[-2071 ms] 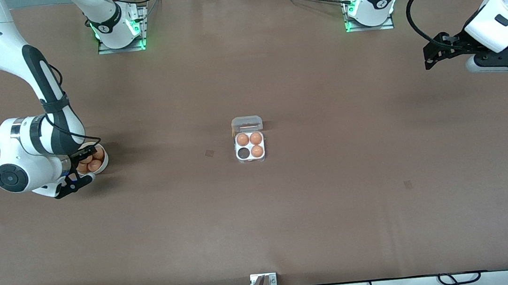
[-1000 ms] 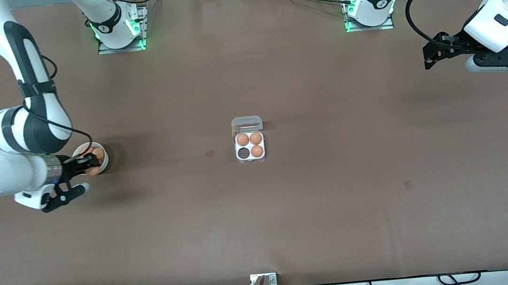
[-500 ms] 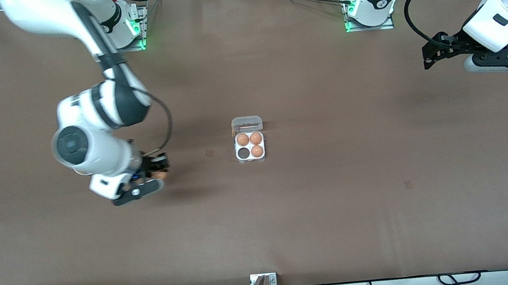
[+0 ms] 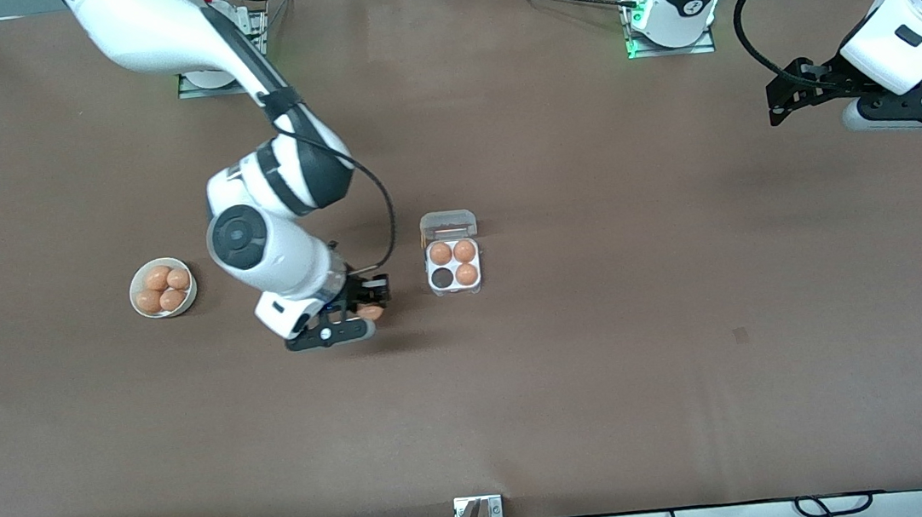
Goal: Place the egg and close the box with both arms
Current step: 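Lift the egg and carry it over the empty slot of the box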
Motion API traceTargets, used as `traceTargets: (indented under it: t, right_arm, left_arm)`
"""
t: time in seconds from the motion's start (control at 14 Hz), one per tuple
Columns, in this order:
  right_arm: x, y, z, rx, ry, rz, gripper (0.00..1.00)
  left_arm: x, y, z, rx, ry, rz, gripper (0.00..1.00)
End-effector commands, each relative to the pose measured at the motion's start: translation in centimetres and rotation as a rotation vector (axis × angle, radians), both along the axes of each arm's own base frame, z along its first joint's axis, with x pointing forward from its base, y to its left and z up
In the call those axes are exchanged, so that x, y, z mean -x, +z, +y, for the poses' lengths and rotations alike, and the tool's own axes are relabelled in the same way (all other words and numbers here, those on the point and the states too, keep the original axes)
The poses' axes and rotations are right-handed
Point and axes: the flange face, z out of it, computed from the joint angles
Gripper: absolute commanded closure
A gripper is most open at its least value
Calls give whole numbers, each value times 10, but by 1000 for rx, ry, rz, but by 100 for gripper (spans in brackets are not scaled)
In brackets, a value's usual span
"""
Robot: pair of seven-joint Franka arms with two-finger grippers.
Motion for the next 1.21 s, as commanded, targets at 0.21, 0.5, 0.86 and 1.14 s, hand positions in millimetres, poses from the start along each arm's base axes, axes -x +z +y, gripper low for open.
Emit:
traceTargets:
  t: [0.21, 0.5, 0.86, 1.14]
  right_arm:
    - [12, -29, 66, -59, -97, -41, 86]
    - [26, -50, 88, -49, -100, -16, 86]
    - [41, -67, 102, -29, -74, 8, 86]
    - [48, -72, 103, 4, -55, 44, 86]
  left_arm:
    - [-2, 6, 4, -10, -14, 3, 0]
    - [-2, 6, 4, -12, -14, 3, 0]
    - [-2, 7, 6, -12, -11, 2, 0]
    - [-2, 6, 6, -12, -11, 5, 0]
